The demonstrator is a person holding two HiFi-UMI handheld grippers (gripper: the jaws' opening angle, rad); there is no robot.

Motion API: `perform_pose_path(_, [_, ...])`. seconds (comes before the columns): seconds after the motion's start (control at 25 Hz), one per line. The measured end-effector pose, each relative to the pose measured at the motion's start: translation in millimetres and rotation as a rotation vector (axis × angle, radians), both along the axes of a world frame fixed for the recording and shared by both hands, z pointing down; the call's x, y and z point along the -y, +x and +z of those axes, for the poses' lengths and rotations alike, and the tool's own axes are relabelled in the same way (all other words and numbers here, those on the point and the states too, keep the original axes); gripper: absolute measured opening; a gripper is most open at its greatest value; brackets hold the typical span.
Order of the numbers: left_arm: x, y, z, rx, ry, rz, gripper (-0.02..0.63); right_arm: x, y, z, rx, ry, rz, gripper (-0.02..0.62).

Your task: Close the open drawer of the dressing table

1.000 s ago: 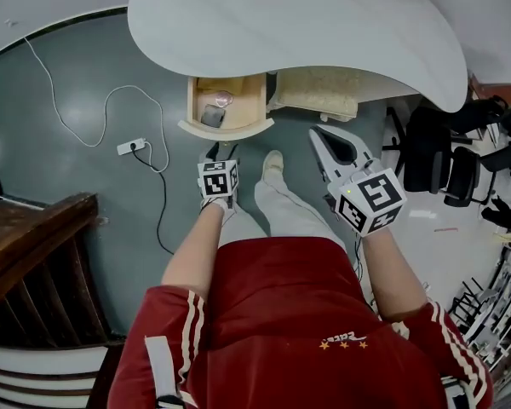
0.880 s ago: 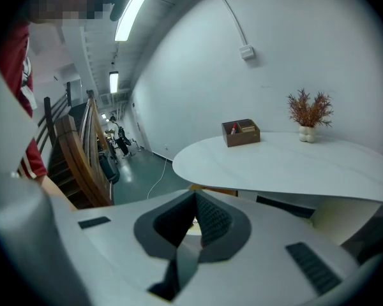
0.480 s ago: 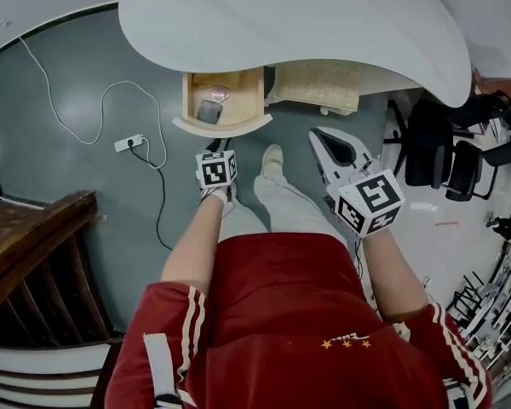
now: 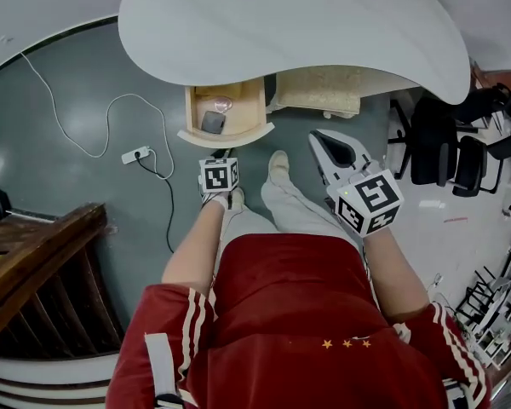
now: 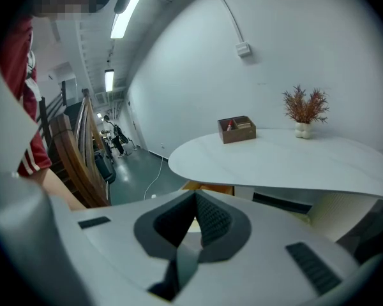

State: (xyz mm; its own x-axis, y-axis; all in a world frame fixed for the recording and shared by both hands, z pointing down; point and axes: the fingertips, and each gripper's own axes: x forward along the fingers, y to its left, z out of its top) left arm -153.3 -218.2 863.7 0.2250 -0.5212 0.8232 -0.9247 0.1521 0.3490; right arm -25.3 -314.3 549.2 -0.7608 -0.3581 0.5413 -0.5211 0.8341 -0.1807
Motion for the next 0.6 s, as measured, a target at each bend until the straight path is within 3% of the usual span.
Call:
perform_pose_path(0.12, [1.1,-0.8,0.9,0.013,0.009,0.042,0.101,3.4,4.7,1.5,0.006,-0.004,0.029,0.005])
perform_pose_path(0.6, [39.1,-16.7,-1.6,0.042,0.073,0.03,0.103,8.0,28.1,20.4,-0.004,-0.035,0.124,0.005])
